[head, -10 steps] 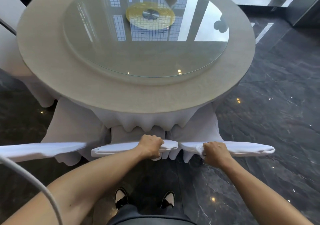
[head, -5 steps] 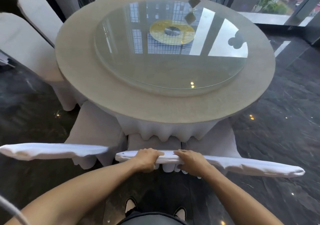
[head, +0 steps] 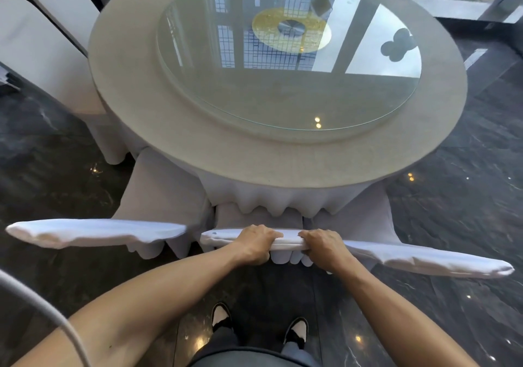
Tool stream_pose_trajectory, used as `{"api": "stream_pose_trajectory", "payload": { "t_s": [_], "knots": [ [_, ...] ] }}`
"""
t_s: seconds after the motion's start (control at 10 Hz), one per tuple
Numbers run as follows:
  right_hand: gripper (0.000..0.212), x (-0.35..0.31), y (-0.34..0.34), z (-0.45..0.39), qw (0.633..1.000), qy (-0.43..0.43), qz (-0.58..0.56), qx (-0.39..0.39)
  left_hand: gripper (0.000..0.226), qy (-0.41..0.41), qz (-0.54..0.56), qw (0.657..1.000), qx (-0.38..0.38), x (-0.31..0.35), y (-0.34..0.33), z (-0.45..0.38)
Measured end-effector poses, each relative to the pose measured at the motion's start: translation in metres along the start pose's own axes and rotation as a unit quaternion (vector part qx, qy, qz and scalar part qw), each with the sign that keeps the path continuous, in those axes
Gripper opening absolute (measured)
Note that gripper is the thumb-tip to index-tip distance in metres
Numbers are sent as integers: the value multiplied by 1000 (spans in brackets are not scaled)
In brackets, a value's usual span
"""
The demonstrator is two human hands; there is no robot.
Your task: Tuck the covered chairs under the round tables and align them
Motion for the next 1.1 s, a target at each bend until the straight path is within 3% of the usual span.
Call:
{"api": "stream_pose_trajectory", "payload": {
  "t_s": [0.1, 0.3, 0.5, 0.6, 0.8, 0.9, 1.0, 1.1],
  "knots": [
    [29, -3, 3, -4, 1000, -23, -8, -8, 46, -4, -14, 1000, -2, -4, 2, -4],
    [22, -8, 4, -3, 998, -58, -17, 11, 43, -8, -6, 1000, 3, -18, 7, 5],
    [23, -47, 9, -1, 995, -24, -76, 67, 42, 43, 12, 996, 82, -87, -11, 64],
    [32, -55, 12, -1, 996, -13, -78, 48, 43, 43, 21, 993, 104, -96, -15, 74],
    [31, -60, 22, 0, 996, -52, -66, -20, 45, 63, 49, 994, 77, -99, -7, 73],
    [35, -63, 28, 2, 992, -67, -73, -83, 45, 69, 78, 995, 1, -102, 4, 70],
    [46, -65, 59, -2, 967, -51, -100, -229, 44, 34, 73, 992, -93, -103, 43, 56],
    [51, -64, 84, -3, 950, -34, -92, -296, 47, 42, 44, 991, -121, -98, 69, 49]
  ]
}}
Point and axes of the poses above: each hand's wrist, its own z-axis away from the middle knuckle, its own y-axis out of the back of the hand, x = y × z, the point moved 3 cm from there along -z, towards the middle knuckle, and after that the axes turned 8 degrees about -y, right-handed, at the moved point
